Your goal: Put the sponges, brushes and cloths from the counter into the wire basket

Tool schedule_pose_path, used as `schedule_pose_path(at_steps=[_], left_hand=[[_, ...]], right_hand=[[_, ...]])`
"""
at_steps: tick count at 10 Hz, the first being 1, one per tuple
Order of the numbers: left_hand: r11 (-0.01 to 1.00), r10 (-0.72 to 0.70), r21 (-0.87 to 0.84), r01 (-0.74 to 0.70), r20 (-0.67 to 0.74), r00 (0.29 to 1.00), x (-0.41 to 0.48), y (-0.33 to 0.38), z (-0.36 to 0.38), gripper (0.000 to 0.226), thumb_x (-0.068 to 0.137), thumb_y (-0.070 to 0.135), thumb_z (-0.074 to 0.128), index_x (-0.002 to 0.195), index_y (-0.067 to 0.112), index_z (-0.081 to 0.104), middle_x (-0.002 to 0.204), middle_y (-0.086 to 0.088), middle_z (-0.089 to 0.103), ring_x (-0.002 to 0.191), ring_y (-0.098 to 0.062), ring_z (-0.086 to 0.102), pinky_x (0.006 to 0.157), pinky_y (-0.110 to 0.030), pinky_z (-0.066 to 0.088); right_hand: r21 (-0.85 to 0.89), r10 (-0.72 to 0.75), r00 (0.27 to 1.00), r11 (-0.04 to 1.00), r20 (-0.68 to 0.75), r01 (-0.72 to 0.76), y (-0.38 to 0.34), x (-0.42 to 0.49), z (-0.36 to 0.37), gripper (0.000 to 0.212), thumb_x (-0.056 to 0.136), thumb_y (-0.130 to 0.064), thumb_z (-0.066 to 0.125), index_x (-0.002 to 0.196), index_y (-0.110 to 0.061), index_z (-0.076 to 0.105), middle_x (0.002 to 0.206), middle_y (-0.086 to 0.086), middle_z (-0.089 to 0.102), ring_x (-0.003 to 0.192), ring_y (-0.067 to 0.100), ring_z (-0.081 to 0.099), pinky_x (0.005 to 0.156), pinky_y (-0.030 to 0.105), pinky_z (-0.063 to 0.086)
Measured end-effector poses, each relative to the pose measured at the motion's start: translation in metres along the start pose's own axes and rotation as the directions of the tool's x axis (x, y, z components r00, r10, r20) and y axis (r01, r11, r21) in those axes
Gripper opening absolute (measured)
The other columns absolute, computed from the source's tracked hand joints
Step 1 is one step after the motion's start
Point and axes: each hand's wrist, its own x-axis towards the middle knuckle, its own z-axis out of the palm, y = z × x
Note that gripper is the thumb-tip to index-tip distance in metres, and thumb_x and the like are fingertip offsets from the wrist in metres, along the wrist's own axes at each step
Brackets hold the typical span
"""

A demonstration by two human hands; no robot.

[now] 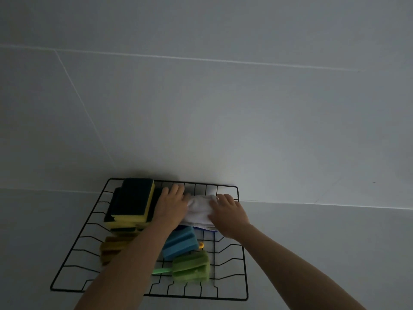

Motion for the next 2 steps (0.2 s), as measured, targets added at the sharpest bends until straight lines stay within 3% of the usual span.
schedule_pose_path(at_steps=[1,2], left_hand=[[0.998,-0.01,-0.064,0.009,-0.019,1.0,-0.008,-0.004,-0.017,0.053,0.098,0.031,0.033,0.145,0.014,0.016,0.154,-0.016,0.015,0.14,-0.032,0.017,0.113,-0.045,0.02],[0.997,-0.015,-0.082,0.01,-0.061,0.998,-0.018,-0.006,-0.038,0.059,0.099,0.04,0.024,0.147,0.016,0.0,0.158,-0.012,-0.008,0.146,-0.029,-0.003,0.118,-0.046,0.005]], right_hand=[[0.034,0.016,0.998,0.999,0.057,-0.018,0.005,-0.01,-0.016,0.062,0.095,-0.03,0.039,0.147,-0.015,0.007,0.157,0.016,-0.001,0.146,0.03,-0.005,0.12,0.044,0.01],[0.113,0.061,0.998,0.992,0.021,-0.063,0.009,-0.022,-0.034,0.062,0.098,-0.041,0.026,0.147,-0.021,-0.008,0.157,0.012,-0.015,0.144,0.026,-0.016,0.118,0.041,-0.001]])
